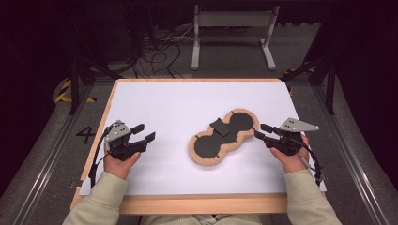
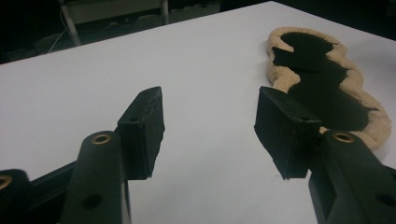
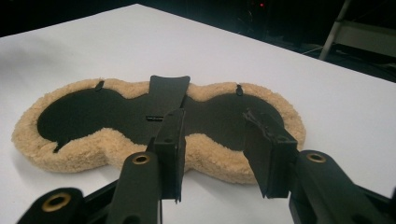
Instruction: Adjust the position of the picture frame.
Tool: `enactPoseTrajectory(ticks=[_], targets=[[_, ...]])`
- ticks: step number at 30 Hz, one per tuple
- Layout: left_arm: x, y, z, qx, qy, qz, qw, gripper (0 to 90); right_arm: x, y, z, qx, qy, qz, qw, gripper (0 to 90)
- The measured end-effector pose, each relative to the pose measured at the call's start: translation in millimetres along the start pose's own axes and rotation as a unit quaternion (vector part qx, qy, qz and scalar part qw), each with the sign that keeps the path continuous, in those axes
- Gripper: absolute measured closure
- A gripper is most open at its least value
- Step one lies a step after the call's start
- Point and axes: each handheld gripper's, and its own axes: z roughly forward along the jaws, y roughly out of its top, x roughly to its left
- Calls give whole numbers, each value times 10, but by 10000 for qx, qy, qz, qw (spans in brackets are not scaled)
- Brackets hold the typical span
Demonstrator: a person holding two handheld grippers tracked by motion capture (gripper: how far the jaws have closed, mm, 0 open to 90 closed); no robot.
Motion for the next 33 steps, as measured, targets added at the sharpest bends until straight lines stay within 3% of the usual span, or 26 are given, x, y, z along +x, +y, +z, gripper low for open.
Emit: enactPoseTrajectory(ticks=[8, 16, 17, 23, 28, 33], targets=[[-25, 12, 4, -73, -127, -129, 9998, 428, 7, 31, -11, 95, -16, 81, 9999, 600], [-53, 17, 20, -24, -139, -84, 9999, 435, -22, 109, 33, 290, -56, 229, 9993, 663], [-65, 15, 23, -5, -164, -68, 9998, 437, -33, 138, 80, 472, -66, 259, 9985, 698], [-91, 8, 39, 93, -164, -36, 9998, 441, -71, 260, 215, 927, -10, 202, 9955, 807], [-99, 3, 75, 197, -174, -42, 9996, 443, -119, 341, 310, 1168, -41, 173, 9930, 868], [-135, 2, 132, 283, -239, 5, 9993, 474, -183, 345, 385, 1444, -170, 346, 9888, 900]])
